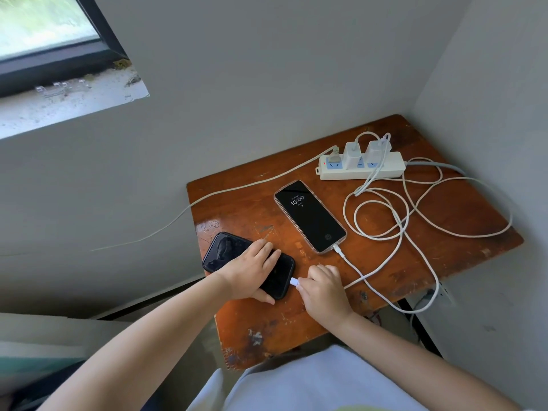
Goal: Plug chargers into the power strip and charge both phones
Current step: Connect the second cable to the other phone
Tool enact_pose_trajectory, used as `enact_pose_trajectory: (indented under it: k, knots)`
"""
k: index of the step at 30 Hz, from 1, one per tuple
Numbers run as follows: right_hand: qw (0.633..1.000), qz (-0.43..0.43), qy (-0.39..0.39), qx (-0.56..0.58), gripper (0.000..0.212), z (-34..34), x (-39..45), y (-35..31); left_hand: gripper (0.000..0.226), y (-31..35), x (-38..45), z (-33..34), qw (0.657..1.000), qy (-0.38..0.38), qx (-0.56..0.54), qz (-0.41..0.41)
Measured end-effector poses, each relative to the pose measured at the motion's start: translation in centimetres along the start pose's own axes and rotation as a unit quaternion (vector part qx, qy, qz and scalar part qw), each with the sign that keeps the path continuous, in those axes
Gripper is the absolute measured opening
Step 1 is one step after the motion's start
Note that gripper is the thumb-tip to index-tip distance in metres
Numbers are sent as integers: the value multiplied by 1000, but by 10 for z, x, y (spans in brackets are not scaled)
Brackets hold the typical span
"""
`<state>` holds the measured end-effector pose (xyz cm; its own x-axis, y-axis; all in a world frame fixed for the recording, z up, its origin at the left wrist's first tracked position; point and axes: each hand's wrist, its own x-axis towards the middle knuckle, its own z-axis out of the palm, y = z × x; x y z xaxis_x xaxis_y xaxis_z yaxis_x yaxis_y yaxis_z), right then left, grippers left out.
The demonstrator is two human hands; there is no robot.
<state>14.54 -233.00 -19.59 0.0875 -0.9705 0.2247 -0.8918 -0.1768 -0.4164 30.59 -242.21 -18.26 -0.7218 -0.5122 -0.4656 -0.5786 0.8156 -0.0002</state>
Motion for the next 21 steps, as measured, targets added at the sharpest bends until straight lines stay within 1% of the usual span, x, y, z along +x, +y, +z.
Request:
enact_pose_trajectory:
  k: [7, 12, 16, 21]
  knots:
    - [999, -37, -4, -7, 18, -4, 1, 6, 99, -1, -2, 2, 1000, 1, -3, 12]
    - [1000, -17, -2, -5, 19, -4, 0, 4, 98, -1, -2, -1, 1000, 11, -11, 13]
    - [1000, 8, 0, -10, 18, -5, -3, 2, 96, -8, -7, -2, 999, 19, -6, 30]
    - [999, 31, 16, -34, 19, -5, -5, -3, 102, -22, -8, -8, 1000, 1, 24, 16]
